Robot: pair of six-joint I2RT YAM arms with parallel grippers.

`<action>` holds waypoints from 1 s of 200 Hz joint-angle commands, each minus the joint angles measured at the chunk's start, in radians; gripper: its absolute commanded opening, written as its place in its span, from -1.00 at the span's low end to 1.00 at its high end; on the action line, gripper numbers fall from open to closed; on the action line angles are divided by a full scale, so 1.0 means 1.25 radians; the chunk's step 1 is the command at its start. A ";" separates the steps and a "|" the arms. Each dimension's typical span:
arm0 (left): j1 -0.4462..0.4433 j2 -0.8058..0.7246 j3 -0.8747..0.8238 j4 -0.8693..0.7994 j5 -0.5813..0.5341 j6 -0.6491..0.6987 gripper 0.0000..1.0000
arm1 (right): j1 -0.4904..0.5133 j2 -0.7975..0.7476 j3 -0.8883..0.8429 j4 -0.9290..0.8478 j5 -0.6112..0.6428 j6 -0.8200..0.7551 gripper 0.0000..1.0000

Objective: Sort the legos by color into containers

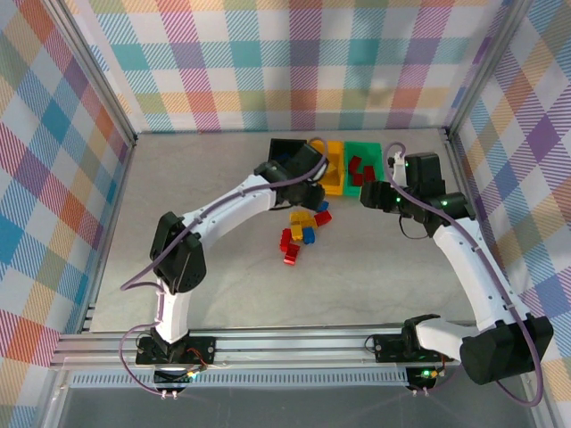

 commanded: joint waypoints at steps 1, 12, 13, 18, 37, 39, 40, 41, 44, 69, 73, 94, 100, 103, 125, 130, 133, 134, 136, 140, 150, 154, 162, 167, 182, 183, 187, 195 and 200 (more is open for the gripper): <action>0.061 0.031 0.037 0.060 -0.031 0.010 -0.66 | -0.007 -0.025 -0.015 -0.014 -0.018 -0.006 0.28; 0.091 0.059 0.056 0.090 -0.030 0.012 -0.67 | -0.007 -0.025 -0.021 -0.017 -0.035 -0.006 0.27; 0.093 0.062 0.058 0.095 -0.031 0.012 -0.67 | -0.007 -0.025 -0.021 -0.018 -0.037 -0.006 0.27; 0.104 0.074 0.067 0.113 -0.039 0.012 -0.67 | -0.006 -0.024 -0.024 -0.018 -0.045 -0.006 0.27; 0.137 0.126 0.109 0.162 -0.052 0.016 -0.68 | -0.003 -0.023 -0.042 -0.014 -0.070 -0.005 0.26; 0.139 0.131 0.112 0.168 -0.055 0.016 -0.68 | -0.002 -0.023 -0.044 -0.013 -0.072 -0.005 0.25; 0.140 0.134 0.114 0.171 -0.055 0.016 -0.68 | -0.002 -0.023 -0.045 -0.013 -0.072 -0.006 0.25; 0.141 0.136 0.117 0.172 -0.057 0.016 -0.68 | -0.001 -0.022 -0.045 -0.013 -0.072 -0.005 0.25; 0.145 0.145 0.124 0.179 -0.059 0.016 -0.68 | 0.000 -0.022 -0.048 -0.013 -0.073 -0.005 0.25; 0.169 0.216 0.193 0.204 -0.059 0.005 -0.68 | 0.015 -0.017 -0.069 -0.007 -0.077 0.000 0.25; 0.172 0.232 0.209 0.202 -0.056 0.001 -0.68 | 0.018 -0.016 -0.071 -0.005 -0.077 0.001 0.24; 0.183 0.295 0.279 0.187 -0.045 -0.008 -0.68 | 0.050 -0.009 -0.094 0.013 -0.066 0.011 0.25; 0.183 0.307 0.294 0.184 -0.048 -0.008 -0.68 | 0.061 -0.004 -0.100 0.017 -0.062 0.015 0.24; 0.183 0.313 0.298 0.184 -0.047 -0.008 -0.67 | 0.066 -0.002 -0.103 0.019 -0.060 0.016 0.24; 0.184 0.329 0.307 0.194 -0.057 -0.011 -0.61 | 0.106 0.021 -0.124 0.041 -0.047 0.031 0.23; 0.185 0.331 0.307 0.196 -0.057 -0.012 -0.61 | 0.115 0.026 -0.129 0.048 -0.044 0.036 0.23; 0.185 0.331 0.307 0.197 -0.057 -0.012 -0.60 | 0.121 0.029 -0.130 0.052 -0.043 0.038 0.23; 0.185 0.332 0.307 0.197 -0.058 -0.013 -0.60 | 0.123 0.030 -0.132 0.053 -0.042 0.039 0.23; 0.185 0.332 0.307 0.198 -0.059 -0.013 -0.59 | 0.127 0.033 -0.133 0.054 -0.041 0.041 0.23; 0.186 0.332 0.307 0.200 -0.059 -0.013 -0.57 | 0.134 0.038 -0.135 0.059 -0.037 0.044 0.23; 0.187 0.336 0.307 0.204 -0.058 -0.015 -0.51 | 0.153 0.052 -0.140 0.073 -0.031 0.051 0.23; 0.188 0.336 0.307 0.204 -0.057 -0.016 -0.45 | 0.160 0.059 -0.140 0.077 -0.029 0.053 0.23; 0.189 0.337 0.308 0.204 -0.057 -0.017 -0.28 | 0.179 0.073 -0.142 0.090 -0.022 0.058 0.23; 0.189 0.336 0.307 0.204 -0.057 -0.016 -0.19 | 0.191 0.084 -0.143 0.098 -0.014 0.059 0.23; 0.190 0.325 0.299 0.199 -0.065 -0.016 0.04 | 0.223 0.123 -0.145 0.121 0.008 0.066 0.23; 0.190 0.324 0.298 0.199 -0.065 -0.016 0.05 | 0.225 0.125 -0.145 0.122 0.009 0.066 0.23; 0.190 0.318 0.294 0.200 -0.065 -0.016 0.10 | 0.230 0.134 -0.144 0.126 0.012 0.066 0.23; 0.190 0.304 0.279 0.201 -0.061 -0.016 0.15 | 0.241 0.156 -0.144 0.139 0.019 0.070 0.22; 0.190 0.294 0.266 0.202 -0.061 -0.016 0.15 | 0.245 0.169 -0.143 0.146 0.023 0.074 0.21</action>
